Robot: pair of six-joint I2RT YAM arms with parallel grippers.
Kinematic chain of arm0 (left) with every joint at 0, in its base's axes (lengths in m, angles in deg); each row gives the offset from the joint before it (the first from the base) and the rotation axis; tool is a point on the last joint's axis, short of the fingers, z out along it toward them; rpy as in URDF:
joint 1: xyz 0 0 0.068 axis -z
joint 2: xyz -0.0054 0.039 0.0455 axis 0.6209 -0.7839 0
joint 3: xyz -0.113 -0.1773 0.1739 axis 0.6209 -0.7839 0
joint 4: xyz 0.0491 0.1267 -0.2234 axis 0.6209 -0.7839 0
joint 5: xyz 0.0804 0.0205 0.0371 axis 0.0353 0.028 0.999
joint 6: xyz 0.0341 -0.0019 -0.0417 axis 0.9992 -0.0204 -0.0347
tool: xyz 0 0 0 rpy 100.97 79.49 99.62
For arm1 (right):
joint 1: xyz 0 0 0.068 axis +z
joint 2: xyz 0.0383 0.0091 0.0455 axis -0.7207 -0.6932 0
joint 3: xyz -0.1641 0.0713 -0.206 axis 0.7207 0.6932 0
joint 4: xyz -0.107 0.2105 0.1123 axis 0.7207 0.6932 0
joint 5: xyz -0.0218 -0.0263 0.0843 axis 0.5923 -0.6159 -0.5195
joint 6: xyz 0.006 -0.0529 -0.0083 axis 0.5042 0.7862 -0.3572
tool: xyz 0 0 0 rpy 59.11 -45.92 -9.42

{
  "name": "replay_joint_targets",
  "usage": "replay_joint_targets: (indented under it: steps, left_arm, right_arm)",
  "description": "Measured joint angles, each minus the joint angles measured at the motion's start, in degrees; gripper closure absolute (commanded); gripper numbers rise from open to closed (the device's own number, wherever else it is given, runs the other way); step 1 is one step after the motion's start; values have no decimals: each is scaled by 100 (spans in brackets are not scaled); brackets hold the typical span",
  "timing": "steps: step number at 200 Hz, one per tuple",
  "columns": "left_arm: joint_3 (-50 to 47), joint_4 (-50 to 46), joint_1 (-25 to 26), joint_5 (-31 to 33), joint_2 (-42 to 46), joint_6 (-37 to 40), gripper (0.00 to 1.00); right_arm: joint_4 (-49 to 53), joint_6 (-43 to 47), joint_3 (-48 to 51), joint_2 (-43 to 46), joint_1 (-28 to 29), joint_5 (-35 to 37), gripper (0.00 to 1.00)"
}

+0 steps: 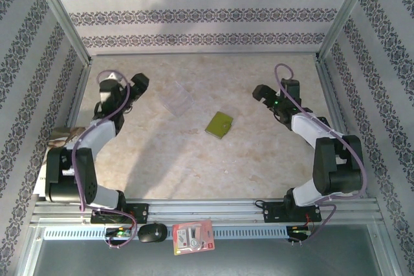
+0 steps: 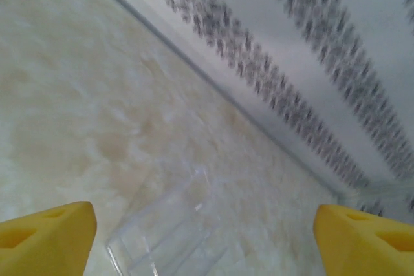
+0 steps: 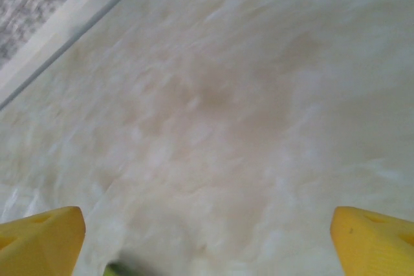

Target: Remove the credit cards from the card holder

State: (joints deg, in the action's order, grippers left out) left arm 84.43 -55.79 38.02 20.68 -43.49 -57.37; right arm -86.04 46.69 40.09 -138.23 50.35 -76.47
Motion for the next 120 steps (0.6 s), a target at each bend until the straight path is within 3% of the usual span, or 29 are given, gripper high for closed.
replay_joint_targets:
  steps: [50, 120]
  left_arm:
    - [2107, -2175, 820, 219, -1751, 1362, 22]
    - [4135, -3504, 890, 905, -3064, 2500, 23]
  right_arm:
    - [221, 212, -142, -365, 149, -627, 6]
    - [415, 402, -155, -363, 278, -844, 6]
